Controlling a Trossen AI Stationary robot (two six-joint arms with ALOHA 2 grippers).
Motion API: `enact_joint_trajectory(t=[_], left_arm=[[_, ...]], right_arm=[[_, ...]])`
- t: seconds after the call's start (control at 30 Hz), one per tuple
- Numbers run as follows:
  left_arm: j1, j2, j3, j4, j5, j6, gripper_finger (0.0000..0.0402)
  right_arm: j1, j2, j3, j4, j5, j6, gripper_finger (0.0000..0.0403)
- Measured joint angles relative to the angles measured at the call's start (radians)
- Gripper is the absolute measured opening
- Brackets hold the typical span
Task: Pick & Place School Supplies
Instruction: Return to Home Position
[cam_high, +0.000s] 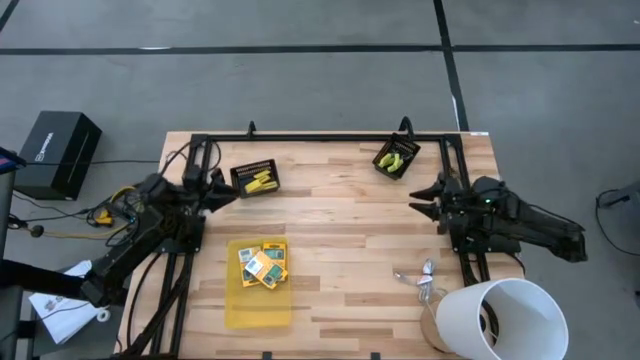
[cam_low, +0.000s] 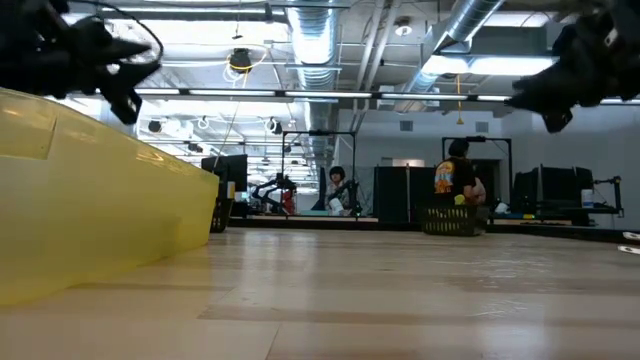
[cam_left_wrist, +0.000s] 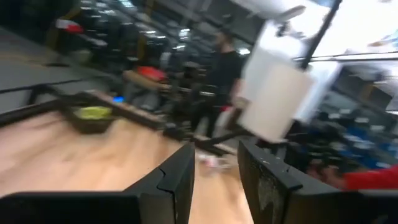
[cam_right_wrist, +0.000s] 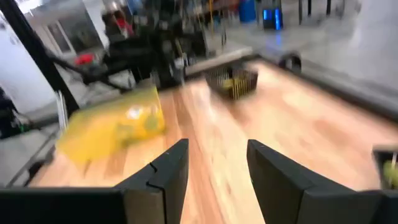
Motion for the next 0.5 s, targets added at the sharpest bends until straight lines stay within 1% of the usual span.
enact_joint_trajectory(t=[0.13,0.23,0.3,0.4,0.5], left_arm=[[0.0,0.0,0.0,-0.148,-0.092,0.159,0.0118],[0.0,0.0,0.0,-0.243,-0.143,0.228,0.0118],[0.0,0.006,0.001,-0.257,-0.171,0.264,0.0118],[0.0,0.042,0.002,-0.258,-0.214,0.372,0.0118],[0.0,0.109,0.002,-0.257,-0.299,0.509,0.0118]], right_arm=[[0.0,0.0,-0.02,-0.019,0.0,0.003,0.0154],[0.0,-0.001,-0.03,-0.036,0.004,-0.003,0.0157],[0.0,-0.001,-0.028,-0.049,0.021,-0.011,0.0163],[0.0,-0.001,-0.029,-0.066,0.048,-0.007,0.0174],[0.0,0.0,-0.028,-0.075,0.05,-0.021,0.0188]])
